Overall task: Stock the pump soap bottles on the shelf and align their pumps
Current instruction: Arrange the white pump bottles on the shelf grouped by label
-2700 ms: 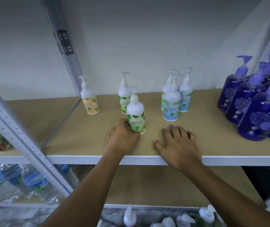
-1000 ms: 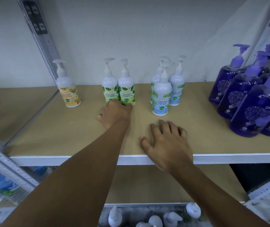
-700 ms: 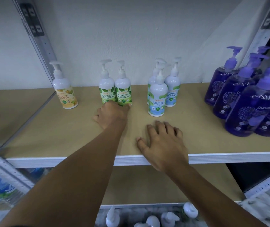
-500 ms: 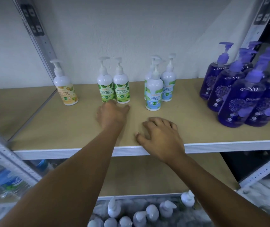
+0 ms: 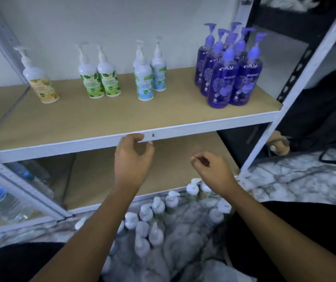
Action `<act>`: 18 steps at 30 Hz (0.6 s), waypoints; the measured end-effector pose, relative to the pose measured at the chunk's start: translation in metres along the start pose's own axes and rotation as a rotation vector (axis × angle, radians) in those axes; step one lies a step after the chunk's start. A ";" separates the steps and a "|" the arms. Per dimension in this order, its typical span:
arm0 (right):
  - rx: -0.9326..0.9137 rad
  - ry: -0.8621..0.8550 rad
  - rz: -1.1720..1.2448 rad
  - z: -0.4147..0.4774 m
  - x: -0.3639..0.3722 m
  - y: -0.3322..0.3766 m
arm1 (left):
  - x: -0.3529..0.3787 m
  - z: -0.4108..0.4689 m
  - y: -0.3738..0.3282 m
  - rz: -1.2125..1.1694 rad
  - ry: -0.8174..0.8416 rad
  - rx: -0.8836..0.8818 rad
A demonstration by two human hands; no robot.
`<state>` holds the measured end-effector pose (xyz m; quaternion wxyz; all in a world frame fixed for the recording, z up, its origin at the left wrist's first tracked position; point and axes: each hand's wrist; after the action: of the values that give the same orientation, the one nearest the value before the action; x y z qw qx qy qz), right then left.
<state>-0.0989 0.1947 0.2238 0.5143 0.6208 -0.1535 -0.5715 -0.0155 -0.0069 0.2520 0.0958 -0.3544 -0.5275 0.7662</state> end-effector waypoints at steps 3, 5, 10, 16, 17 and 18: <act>0.166 -0.040 0.021 -0.043 -0.012 -0.043 | 0.032 -0.035 0.000 -0.034 0.146 -0.034; 0.289 -0.062 0.012 -0.065 -0.012 -0.068 | 0.057 -0.058 0.012 -0.040 0.271 -0.120; 0.564 -0.059 0.077 -0.106 0.028 -0.134 | 0.116 -0.097 0.051 0.091 0.548 -0.314; 0.809 -0.231 0.165 -0.117 0.073 -0.193 | 0.186 -0.095 0.107 0.234 0.710 -0.378; 0.844 -0.279 0.164 -0.114 0.077 -0.199 | 0.201 -0.092 0.121 0.250 0.738 -0.398; 0.861 -0.329 0.157 -0.112 0.083 -0.207 | 0.219 -0.088 0.144 0.249 0.744 -0.433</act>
<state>-0.0591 0.2700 -0.0108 0.2205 0.6654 -0.5028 -0.5058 -0.0867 0.1109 0.0119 0.1094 -0.6785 -0.5587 0.4643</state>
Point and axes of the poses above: each hand's wrist, its own z-axis towards the middle knuckle, its own x-axis out of the palm, y = z × x, and after that the axes turned 9 degrees about -x, right-handed
